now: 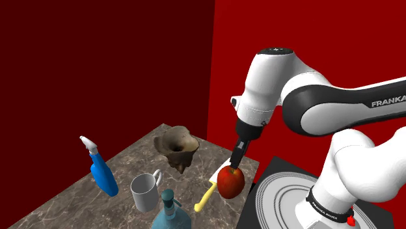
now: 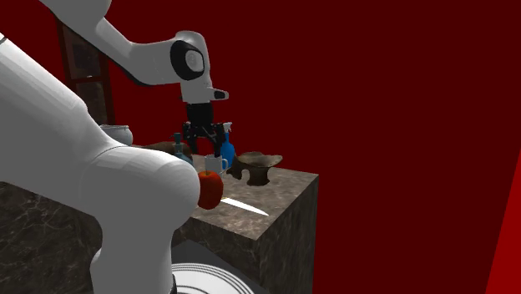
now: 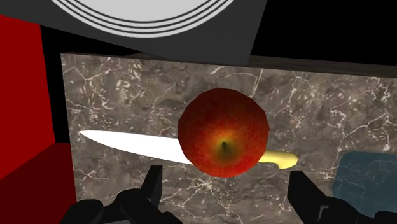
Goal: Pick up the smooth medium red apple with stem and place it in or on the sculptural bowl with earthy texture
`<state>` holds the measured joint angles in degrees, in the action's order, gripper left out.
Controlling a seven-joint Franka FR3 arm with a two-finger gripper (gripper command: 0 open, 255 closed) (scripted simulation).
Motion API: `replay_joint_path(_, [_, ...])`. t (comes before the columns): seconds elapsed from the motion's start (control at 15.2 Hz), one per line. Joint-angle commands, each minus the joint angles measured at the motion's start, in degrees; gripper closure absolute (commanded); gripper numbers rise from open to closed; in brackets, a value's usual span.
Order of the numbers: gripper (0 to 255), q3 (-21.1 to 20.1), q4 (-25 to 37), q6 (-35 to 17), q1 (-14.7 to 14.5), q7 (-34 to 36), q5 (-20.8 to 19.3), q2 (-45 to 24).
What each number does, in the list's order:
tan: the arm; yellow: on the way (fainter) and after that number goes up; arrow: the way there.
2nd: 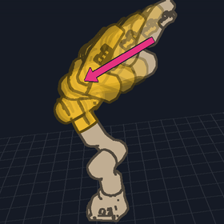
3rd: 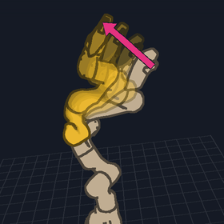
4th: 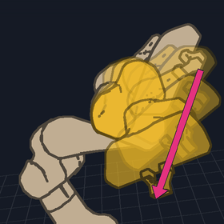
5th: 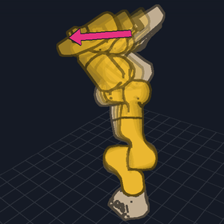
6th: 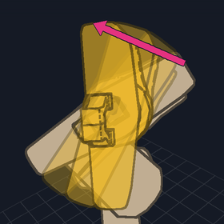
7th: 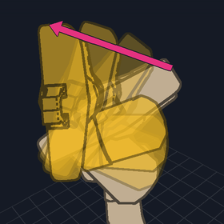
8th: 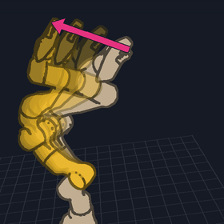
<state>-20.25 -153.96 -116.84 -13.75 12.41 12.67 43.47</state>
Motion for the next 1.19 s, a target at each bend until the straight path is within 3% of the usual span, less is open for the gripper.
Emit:
replay_joint_path(0.0, [0, -1.1, -1.1, -2.3, -0.5, 0.6, 0.7, -0.9])
replay_joint_path(0.4, [0, -2.2, -4.0, -7.6, -0.4, 0.6, 1.3, -3.4])
replay_joint_path(0.86, [0, -2.2, -4.0, -7.6, -0.4, 0.6, 1.3, -3.3])
replay_joint_path(0.92, [255, -2.2, -4.0, -7.6, -0.4, 0.6, 1.3, -3.3])
replay_joint_path(1.12, [255, -2.2, -4.0, -7.6, -0.4, 0.6, 1.3, -3.3])
